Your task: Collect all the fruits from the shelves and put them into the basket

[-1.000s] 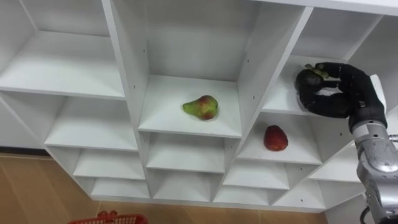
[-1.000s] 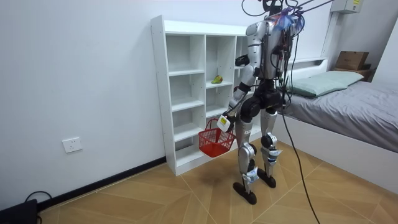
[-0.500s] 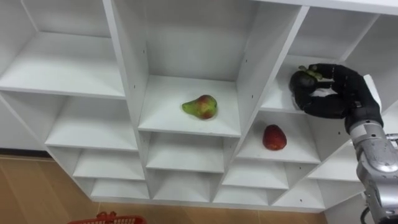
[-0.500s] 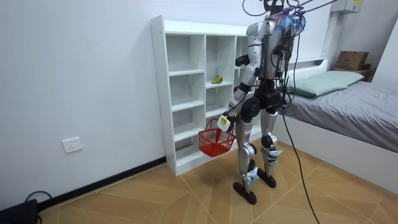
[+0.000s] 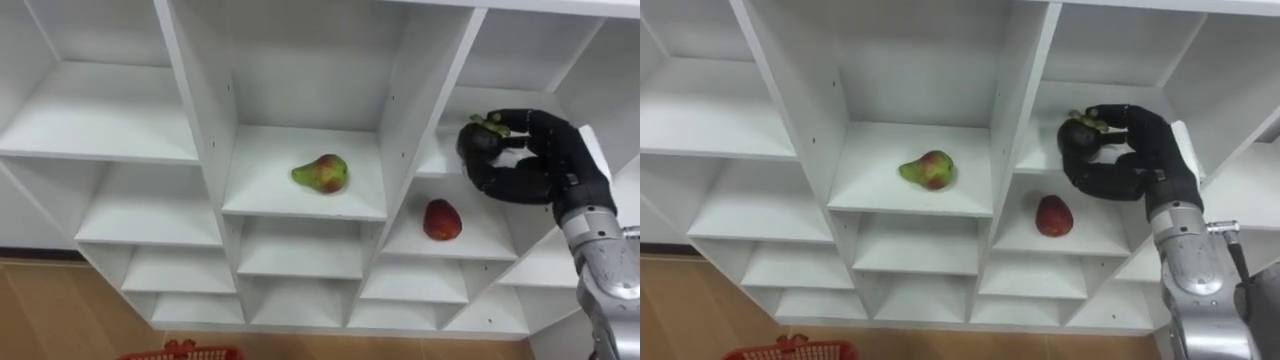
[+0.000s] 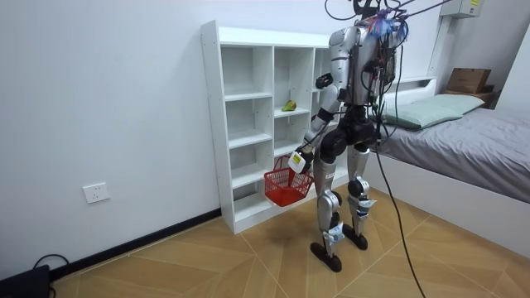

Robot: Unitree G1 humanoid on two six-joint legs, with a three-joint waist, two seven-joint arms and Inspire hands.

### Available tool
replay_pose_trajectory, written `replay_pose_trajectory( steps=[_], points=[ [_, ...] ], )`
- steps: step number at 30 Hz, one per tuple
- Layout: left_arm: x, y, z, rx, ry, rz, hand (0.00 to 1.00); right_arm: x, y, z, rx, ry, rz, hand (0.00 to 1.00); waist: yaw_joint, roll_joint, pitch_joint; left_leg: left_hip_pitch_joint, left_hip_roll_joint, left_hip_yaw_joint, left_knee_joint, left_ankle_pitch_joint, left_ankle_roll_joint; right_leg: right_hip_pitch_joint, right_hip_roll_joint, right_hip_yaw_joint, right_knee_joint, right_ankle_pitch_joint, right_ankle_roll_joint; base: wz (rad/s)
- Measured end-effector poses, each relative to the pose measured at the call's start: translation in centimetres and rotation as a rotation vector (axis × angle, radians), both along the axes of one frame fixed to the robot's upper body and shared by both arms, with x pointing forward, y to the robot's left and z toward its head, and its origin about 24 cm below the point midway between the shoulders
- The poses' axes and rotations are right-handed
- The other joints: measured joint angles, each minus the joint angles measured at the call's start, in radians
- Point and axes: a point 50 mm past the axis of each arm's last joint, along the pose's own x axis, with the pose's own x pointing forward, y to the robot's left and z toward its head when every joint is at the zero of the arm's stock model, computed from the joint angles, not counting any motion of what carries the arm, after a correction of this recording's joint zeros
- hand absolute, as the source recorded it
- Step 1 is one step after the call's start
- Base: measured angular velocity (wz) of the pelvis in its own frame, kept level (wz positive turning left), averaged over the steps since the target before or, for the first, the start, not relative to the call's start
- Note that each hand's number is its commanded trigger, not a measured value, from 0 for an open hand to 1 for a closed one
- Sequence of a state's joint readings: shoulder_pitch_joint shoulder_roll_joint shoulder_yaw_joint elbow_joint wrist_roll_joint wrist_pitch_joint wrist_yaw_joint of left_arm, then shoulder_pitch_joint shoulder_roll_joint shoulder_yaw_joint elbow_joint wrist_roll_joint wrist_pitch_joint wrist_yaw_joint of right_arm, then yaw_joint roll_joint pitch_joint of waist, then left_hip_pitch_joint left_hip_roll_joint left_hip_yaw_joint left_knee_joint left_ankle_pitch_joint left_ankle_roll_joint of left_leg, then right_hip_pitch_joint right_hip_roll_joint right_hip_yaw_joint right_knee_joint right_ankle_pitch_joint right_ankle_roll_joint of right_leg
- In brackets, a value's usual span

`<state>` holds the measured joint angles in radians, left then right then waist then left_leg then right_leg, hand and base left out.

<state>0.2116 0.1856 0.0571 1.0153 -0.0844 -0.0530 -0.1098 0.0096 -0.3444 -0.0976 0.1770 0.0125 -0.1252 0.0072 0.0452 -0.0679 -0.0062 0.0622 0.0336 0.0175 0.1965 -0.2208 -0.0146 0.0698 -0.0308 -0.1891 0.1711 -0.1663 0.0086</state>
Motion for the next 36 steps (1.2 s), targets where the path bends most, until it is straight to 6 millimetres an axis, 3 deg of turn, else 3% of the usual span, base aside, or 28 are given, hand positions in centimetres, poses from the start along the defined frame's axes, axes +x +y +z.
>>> replay_pose_trajectory(
  steps=[8,24,27,31,36],
  points=[
    [-0.4,0.0,0.0,0.0,0.008,0.006,1.0,-2.4,1.1,0.3,-0.004,-0.015,0.046,1.0,-0.019,0.009,0.0046,0.005,0.001,0.014,-0.009,0.0,0.0,-0.006,0.003,0.019,-0.002,0.0,0.0,-0.06],
    [1.4,-0.2,0.1,-0.029,-0.032,-0.025,1.0,-3.8,3.0,-0.4,-0.057,0.056,0.176,1.0,-0.042,0.015,0.0012,-0.009,0.005,0.037,-0.012,0.0,0.0,-0.035,0.005,0.032,0.005,0.002,-0.001,-0.03],
    [2.0,-0.6,0.2,-0.033,-0.041,-0.052,1.0,-3.8,4.2,-0.2,-0.051,0.054,0.231,1.0,-0.04,0.024,0.0031,-0.017,0.006,0.033,-0.009,0.0,0.0,-0.038,0.004,0.023,0.005,0.004,-0.001,0.05],
    [2.9,-1.1,0.2,-0.042,-0.052,-0.094,1.0,-3.9,6.5,-0.4,-0.022,0.058,0.333,1.0,-0.031,0.035,-0.0011,-0.02,0.006,0.027,-0.005,0.0,0.0,-0.037,0.003,0.016,0.005,0.005,-0.002,0.04],
    [4.7,-1.9,0.4,-0.064,-0.087,-0.146,1.0,-4.2,9.2,-1.4,-0.01,0.11,0.452,1.0,-0.018,0.044,0.0039,-0.029,0.006,0.017,0.001,0.0,0.0,-0.038,0.003,0.007,0.006,0.005,-0.002,0.06]
  ],
)
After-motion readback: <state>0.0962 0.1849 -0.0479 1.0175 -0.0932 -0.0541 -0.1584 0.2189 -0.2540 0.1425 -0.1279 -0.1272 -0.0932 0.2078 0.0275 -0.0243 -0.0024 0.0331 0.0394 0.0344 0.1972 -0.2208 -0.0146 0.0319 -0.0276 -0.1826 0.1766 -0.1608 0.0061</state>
